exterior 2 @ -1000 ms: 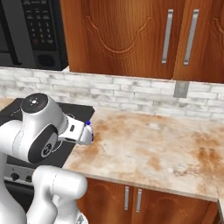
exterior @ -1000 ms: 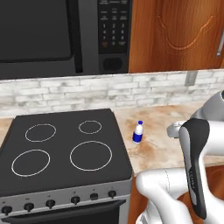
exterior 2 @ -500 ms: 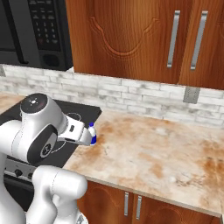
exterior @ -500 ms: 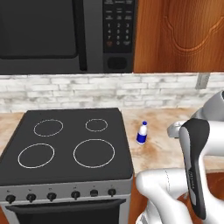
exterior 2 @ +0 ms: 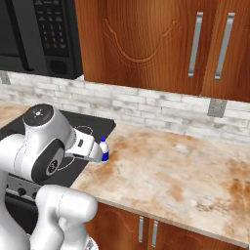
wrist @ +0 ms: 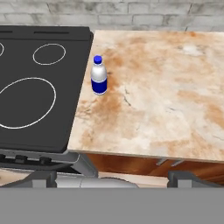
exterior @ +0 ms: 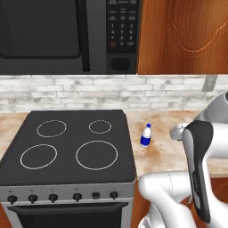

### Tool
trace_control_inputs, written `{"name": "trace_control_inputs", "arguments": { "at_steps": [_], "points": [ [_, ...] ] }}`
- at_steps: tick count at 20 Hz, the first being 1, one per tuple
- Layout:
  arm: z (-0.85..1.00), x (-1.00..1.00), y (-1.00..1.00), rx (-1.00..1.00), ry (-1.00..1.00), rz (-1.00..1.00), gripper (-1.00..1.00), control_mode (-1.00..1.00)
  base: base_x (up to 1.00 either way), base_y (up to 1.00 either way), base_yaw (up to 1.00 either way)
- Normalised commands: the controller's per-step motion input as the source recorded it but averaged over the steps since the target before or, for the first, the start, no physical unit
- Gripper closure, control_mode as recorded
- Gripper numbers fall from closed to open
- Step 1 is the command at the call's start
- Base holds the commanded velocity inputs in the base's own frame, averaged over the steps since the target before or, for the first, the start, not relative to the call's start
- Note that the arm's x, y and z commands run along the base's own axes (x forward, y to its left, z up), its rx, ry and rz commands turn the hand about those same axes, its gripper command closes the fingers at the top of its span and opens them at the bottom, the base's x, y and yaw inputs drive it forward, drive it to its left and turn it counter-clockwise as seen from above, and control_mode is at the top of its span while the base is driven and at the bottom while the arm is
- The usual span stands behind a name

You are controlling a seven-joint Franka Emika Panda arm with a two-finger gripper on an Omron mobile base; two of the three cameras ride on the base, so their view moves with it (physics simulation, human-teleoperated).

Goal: Place the drinks on the dining counter in a tight cluster.

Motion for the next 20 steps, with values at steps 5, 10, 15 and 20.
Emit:
{"name": "trace_control_inputs", "arguments": {
  "at_steps": [5,10,15,20],
  "points": [
    [0.00,0.00,0.00,0.00,0.00,0.00,-1.00,1.00,0.17,0.01,0.00],
    [0.00,0.40,0.02,0.00,0.02,0.00,-1.00,-1.00,0.04,0.01,0.00],
    [0.01,0.52,-0.01,0.00,0.06,0.04,-1.00,-1.00,0.00,0.00,0.00],
    [-0.11,0.55,0.00,0.00,-0.02,0.12,-1.00,-1.00,0.00,0.00,0.00]
  ]
}}
